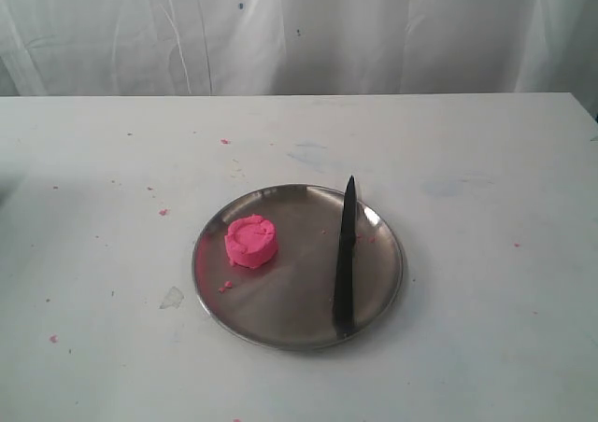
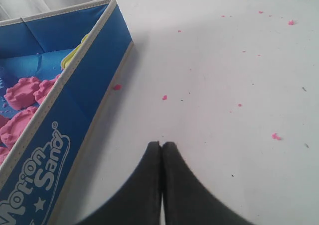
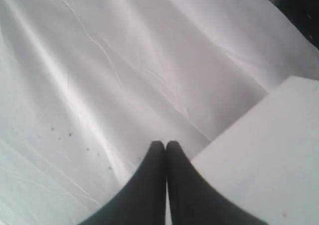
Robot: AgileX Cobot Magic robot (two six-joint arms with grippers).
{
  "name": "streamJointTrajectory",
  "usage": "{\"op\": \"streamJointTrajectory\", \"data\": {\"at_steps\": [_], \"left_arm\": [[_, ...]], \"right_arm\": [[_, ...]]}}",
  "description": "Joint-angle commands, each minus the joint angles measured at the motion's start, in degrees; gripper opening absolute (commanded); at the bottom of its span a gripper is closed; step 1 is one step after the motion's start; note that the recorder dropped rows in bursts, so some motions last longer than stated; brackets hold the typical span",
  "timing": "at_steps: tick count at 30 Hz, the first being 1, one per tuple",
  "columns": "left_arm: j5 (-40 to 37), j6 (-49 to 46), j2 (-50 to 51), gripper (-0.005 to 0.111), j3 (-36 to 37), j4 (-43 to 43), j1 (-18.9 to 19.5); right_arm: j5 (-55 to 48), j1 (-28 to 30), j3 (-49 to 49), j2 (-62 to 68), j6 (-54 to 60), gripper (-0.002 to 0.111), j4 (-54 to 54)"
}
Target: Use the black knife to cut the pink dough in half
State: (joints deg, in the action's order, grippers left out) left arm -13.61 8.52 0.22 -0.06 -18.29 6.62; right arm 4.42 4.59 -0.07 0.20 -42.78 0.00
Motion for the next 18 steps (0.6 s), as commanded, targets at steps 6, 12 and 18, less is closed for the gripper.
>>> {"op": "streamJointTrajectory", "data": {"at_steps": [6,12,18], "left_arm": [[0.1,0.1,-0.2,0.0,0.1,-0.2,0.1],[0.1,0.1,-0.2,0.0,0.1,-0.2,0.1],[0.1,0.1,-0.2,0.0,0.1,-0.2,0.1]], "right_arm": [[-5.2,-0.1,0.1,-0.2,-3.5,0.0,0.0],[2.5,-0.1,0.1,-0.2,-3.5,0.0,0.0],[-2.1,-0.1,0.1,-0.2,4.8,0.0,3.0]]}}
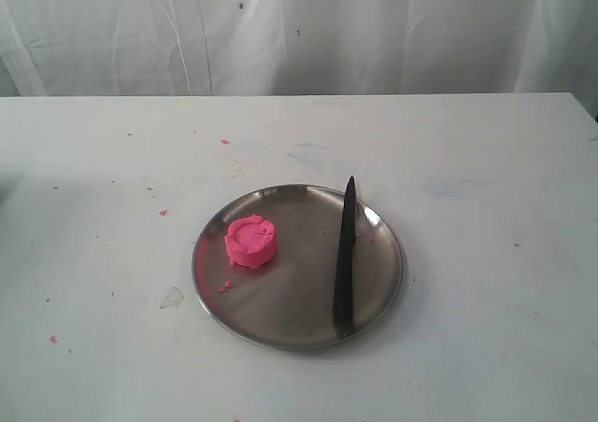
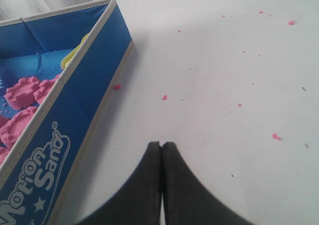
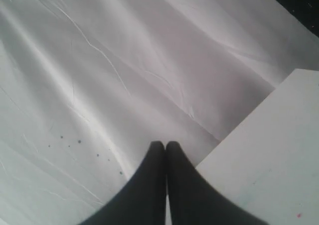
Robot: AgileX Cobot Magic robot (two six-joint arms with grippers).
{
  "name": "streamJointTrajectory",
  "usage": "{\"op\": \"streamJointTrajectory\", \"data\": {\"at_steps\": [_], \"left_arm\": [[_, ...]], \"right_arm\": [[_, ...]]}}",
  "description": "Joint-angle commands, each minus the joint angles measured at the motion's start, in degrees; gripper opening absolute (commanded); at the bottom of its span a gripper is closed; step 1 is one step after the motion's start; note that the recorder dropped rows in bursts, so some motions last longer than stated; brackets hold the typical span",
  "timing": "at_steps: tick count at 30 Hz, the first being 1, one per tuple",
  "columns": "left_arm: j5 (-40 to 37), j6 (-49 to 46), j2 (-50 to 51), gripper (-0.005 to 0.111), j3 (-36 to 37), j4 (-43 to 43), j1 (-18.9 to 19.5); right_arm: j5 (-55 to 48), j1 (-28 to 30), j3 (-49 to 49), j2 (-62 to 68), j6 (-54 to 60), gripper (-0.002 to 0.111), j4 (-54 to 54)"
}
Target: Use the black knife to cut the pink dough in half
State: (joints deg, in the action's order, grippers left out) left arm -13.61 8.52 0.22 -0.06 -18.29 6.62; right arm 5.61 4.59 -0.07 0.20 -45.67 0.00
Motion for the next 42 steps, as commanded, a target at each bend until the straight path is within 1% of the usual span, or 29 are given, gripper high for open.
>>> {"op": "streamJointTrajectory", "data": {"at_steps": [1,2,5,14,18,19,22,24,27,29,30,33,35,37,40,41,42], "left_arm": [[0.1,0.1,-0.2,0.0,0.1,-0.2,0.1],[0.1,0.1,-0.2,0.0,0.1,-0.2,0.1],[0.1,0.1,-0.2,0.0,0.1,-0.2,0.1],[0.1,0.1,-0.2,0.0,0.1,-0.2,0.1],[0.1,0.1,-0.2,0.0,0.1,-0.2,0.1],[0.1,0.1,-0.2,0.0,0.1,-0.2,0.1],[0.1,0.1,-0.2,0.0,0.1,-0.2,0.1],[0.1,0.1,-0.2,0.0,0.1,-0.2,0.1],[0.1,0.1,-0.2,0.0,0.1,-0.2,0.1],[0.1,0.1,-0.2,0.0,0.1,-0.2,0.1],[0.1,0.1,-0.2,0.0,0.1,-0.2,0.1],[0.1,0.1,-0.2,0.0,0.1,-0.2,0.1],[0.1,0.1,-0.2,0.0,0.1,-0.2,0.1],[0.1,0.1,-0.2,0.0,0.1,-0.2,0.1],[0.1,0.1,-0.2,0.0,0.1,-0.2,0.1],[0.1,0.1,-0.2,0.0,0.1,-0.2,0.1],[0.1,0.1,-0.2,0.0,0.1,-0.2,0.1]], "right_arm": [[-6.1,-0.1,0.1,-0.2,12.2,0.0,5.0],[-9.2,-0.1,0.1,-0.2,15.6,0.0,5.4],[-13.4,-0.1,0.1,-0.2,16.3,0.0,4.9],[-12.3,-0.1,0.1,-0.2,17.2,0.0,4.6],[-8.9,-0.1,0.1,-0.2,16.9,0.0,2.6],[-7.3,-0.1,0.1,-0.2,16.9,0.0,0.9],[2.8,-0.1,-0.5,-0.2,16.9,0.0,-3.3],[13.7,-0.1,-3.2,-0.2,15.5,0.0,-3.6],[31.5,-0.1,-9.1,-0.2,13.2,0.0,-4.5],[38.0,-0.1,-14.7,-0.2,13.1,0.0,-6.0],[38.7,-0.1,-17.2,-0.2,13.1,0.0,-6.3],[36.2,-0.1,-25.6,-0.2,17.0,0.0,-5.9],[32.8,-0.1,-30.1,-0.2,23.0,0.0,-3.9],[28.4,-0.1,-32.6,0.6,29.7,0.0,-1.4],[17.0,-0.1,-33.3,4.3,41.1,0.0,0.0],[12.3,-0.1,-33.1,6.3,44.9,0.0,0.0],[5.5,-0.1,-31.9,10.8,51.8,0.0,0.0]]}}
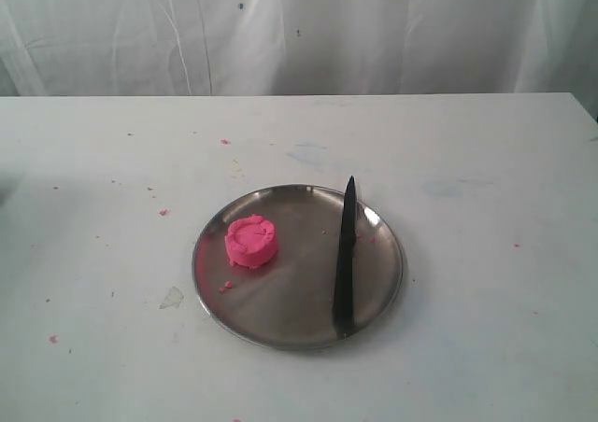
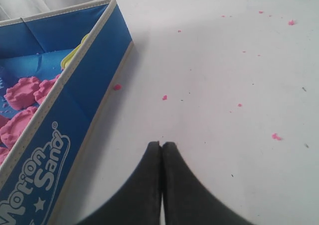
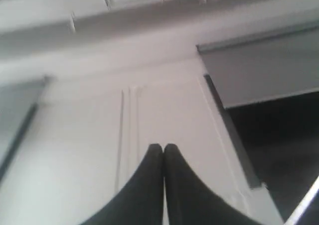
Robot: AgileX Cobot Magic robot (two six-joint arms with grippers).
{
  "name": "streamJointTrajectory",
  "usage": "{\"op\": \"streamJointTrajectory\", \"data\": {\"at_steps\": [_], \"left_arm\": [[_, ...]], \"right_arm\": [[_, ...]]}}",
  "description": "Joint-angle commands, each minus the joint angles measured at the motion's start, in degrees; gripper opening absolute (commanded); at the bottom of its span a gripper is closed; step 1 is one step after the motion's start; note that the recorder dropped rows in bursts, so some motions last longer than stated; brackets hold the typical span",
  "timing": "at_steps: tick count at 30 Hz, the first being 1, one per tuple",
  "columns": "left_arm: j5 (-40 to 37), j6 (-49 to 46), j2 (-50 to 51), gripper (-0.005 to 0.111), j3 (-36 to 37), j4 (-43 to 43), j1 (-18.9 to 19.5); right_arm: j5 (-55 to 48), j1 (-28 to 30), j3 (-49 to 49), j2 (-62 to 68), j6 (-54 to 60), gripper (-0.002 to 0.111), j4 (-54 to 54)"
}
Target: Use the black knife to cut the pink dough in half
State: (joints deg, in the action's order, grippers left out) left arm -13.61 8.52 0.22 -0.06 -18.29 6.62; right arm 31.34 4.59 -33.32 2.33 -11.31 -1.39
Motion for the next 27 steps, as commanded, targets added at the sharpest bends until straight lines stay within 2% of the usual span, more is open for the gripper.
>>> {"op": "streamJointTrajectory", "data": {"at_steps": [1,3,5,7,10,11,13,14,15,17,19,21,23,24,27], "left_arm": [[0.1,0.1,-0.2,0.0,0.1,-0.2,0.1],[0.1,0.1,-0.2,0.0,0.1,-0.2,0.1],[0.1,0.1,-0.2,0.0,0.1,-0.2,0.1],[0.1,0.1,-0.2,0.0,0.1,-0.2,0.1],[0.1,0.1,-0.2,0.0,0.1,-0.2,0.1],[0.1,0.1,-0.2,0.0,0.1,-0.2,0.1],[0.1,0.1,-0.2,0.0,0.1,-0.2,0.1],[0.1,0.1,-0.2,0.0,0.1,-0.2,0.1],[0.1,0.1,-0.2,0.0,0.1,-0.2,0.1],[0.1,0.1,-0.2,0.0,0.1,-0.2,0.1],[0.1,0.1,-0.2,0.0,0.1,-0.2,0.1],[0.1,0.1,-0.2,0.0,0.1,-0.2,0.1],[0.1,0.1,-0.2,0.0,0.1,-0.2,0.1],[0.1,0.1,-0.2,0.0,0.1,-0.2,0.1],[0.1,0.1,-0.2,0.0,0.1,-0.2,0.1]], "right_arm": [[-20.4,-0.2,5.6,17.7,21.2,0.0,0.9],[-14.2,-0.2,9.9,29.0,18.5,0.0,-0.3],[-14.3,-0.2,9.5,39.6,14.7,0.0,-0.3],[-27.9,-2.7,3.5,50.0,12.5,0.0,-0.3],[-51.4,-9.0,-8.9,60.3,17.0,0.0,-0.3],[-63.5,-13.7,-16.7,65.8,19.2,0.0,-0.8],[-71.3,-21.4,-23.1,71.8,19.2,0.0,-2.7],[-71.6,-24.2,-24.0,73.5,19.2,0.0,-3.7],[-70.5,-30.1,-24.3,76.7,19.3,0.0,-4.6],[-69.9,-35.4,-24.3,80.5,19.3,0.0,-2.9],[-68.8,-39.2,-24.9,85.3,19.2,0.0,-0.2],[-65.4,-39.6,-25.3,88.4,19.1,0.001,-0.1],[-63.4,-39.6,-25.5,90.2,19.1,0.012,-0.5],[-62.2,-39.6,-25.5,91.5,19.1,0.026,-0.8],[-59.1,-39.6,-25.5,93.3,19.1,0.049,-1.4]]}}
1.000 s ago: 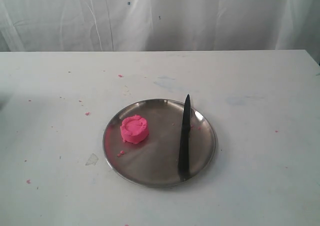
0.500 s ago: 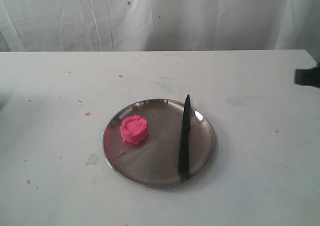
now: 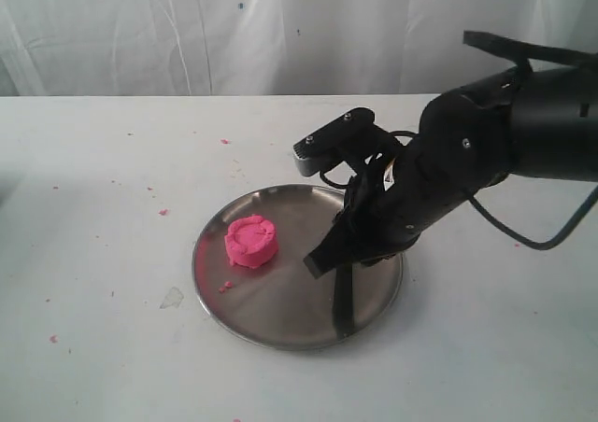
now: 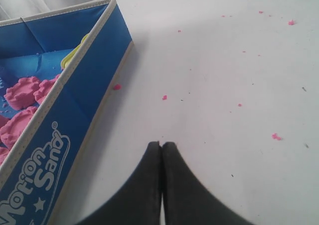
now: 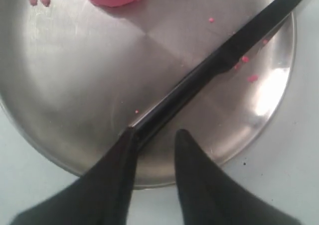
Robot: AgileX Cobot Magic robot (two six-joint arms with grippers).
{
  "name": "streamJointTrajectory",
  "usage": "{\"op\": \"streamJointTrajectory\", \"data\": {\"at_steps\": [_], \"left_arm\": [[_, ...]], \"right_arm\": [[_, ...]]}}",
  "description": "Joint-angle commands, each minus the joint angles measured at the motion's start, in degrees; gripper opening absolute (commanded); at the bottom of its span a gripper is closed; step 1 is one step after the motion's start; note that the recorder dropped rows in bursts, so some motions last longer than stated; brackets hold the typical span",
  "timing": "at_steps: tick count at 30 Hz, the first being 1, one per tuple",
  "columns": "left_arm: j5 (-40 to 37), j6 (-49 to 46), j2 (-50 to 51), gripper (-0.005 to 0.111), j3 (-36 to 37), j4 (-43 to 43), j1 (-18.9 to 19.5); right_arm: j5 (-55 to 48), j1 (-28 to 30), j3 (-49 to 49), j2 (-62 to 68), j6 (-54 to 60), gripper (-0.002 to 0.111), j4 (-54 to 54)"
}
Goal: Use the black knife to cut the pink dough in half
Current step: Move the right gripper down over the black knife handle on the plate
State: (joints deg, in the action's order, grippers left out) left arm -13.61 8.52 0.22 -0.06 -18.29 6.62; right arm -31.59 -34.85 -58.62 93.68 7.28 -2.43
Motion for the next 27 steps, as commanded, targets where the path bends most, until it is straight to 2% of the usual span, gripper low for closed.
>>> {"op": "streamJointTrajectory", "data": {"at_steps": [1,6,11,13,21,27], "left_arm": [[0.1,0.1,-0.2,0.0,0.1,-0.2,0.1],[0.1,0.1,-0.2,0.0,0.1,-0.2,0.1],[0.1,0.1,-0.2,0.0,0.1,-0.2,0.1],[0.1,0.1,-0.2,0.0,0.1,-0.2,0.1],[0.1,0.1,-0.2,0.0,0.1,-0.2,0.1],[0.1,0.1,-0.2,0.0,0.1,-0.2,0.1]], "right_arm": [[5.0,-0.1,-0.4,3.2,-0.8,0.054,-0.3],[-3.3,-0.1,-6.7,10.3,-7.3,0.054,0.4],[-8.5,-0.1,-14.2,17.0,-13.9,0.052,8.2],[-8.6,-0.1,-14.2,18.5,-16.5,0.052,11.5],[-7.4,0.0,-14.2,21.2,-16.5,0.05,11.0],[-7.7,0.0,-14.2,21.4,-16.5,0.039,11.0]]}}
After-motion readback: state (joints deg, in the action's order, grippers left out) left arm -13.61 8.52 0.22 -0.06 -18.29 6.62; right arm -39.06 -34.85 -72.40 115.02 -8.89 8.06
